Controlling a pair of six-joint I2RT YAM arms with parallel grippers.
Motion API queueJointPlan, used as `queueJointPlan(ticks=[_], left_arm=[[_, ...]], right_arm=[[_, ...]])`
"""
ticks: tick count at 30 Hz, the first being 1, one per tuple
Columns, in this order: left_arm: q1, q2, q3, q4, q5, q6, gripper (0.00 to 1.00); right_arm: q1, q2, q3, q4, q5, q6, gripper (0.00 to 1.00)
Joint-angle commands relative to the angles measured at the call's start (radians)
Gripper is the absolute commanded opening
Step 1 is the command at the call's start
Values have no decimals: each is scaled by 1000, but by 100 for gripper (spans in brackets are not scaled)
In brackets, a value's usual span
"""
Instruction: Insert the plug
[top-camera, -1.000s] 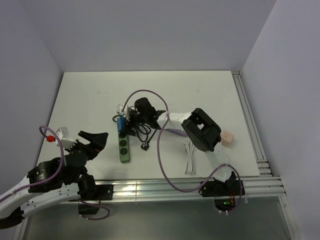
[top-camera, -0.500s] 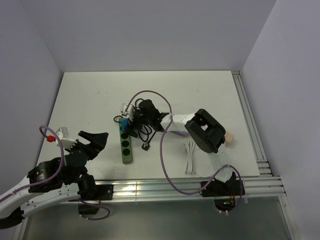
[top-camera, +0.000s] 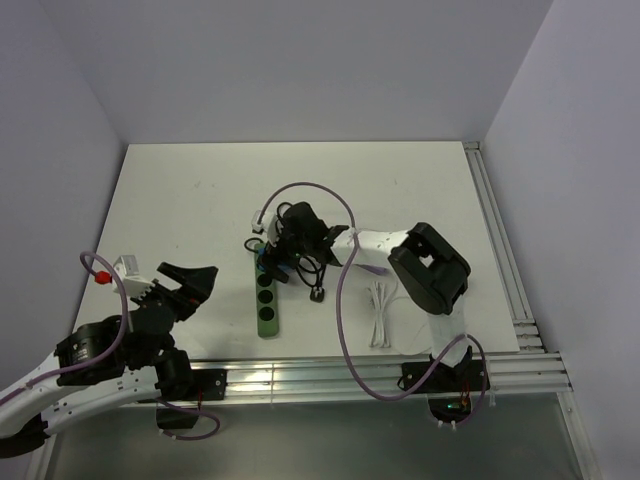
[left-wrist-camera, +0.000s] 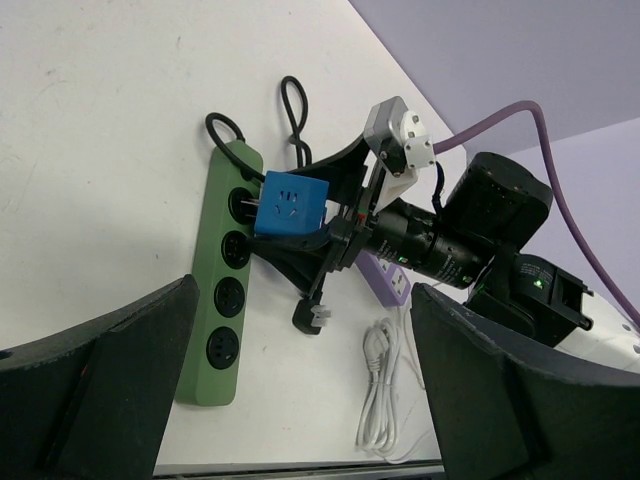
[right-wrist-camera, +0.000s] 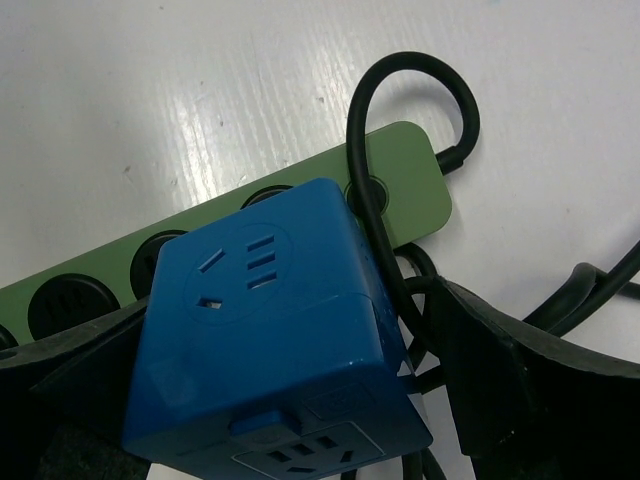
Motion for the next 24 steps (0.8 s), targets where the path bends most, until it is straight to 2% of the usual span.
queueJointPlan(ticks=[1,4,9,20,24], left_arm=[[3,-9,-7,14,18,10,93],[3,2,-9,28,33,25,94],[3,29,-18,33,56,27,94],[3,39,-86,93,113,12,93],[3,45,-104,105,125,-1,93]], right_arm=[[10,-42,-32,-155,41,20,100],[11,-58,-53,-155,61,19,100],[10,-131,-105,-28,59,102,100],[11,-128,114,-220,107,50,100],[8,-162,106,-194,165,132,100]])
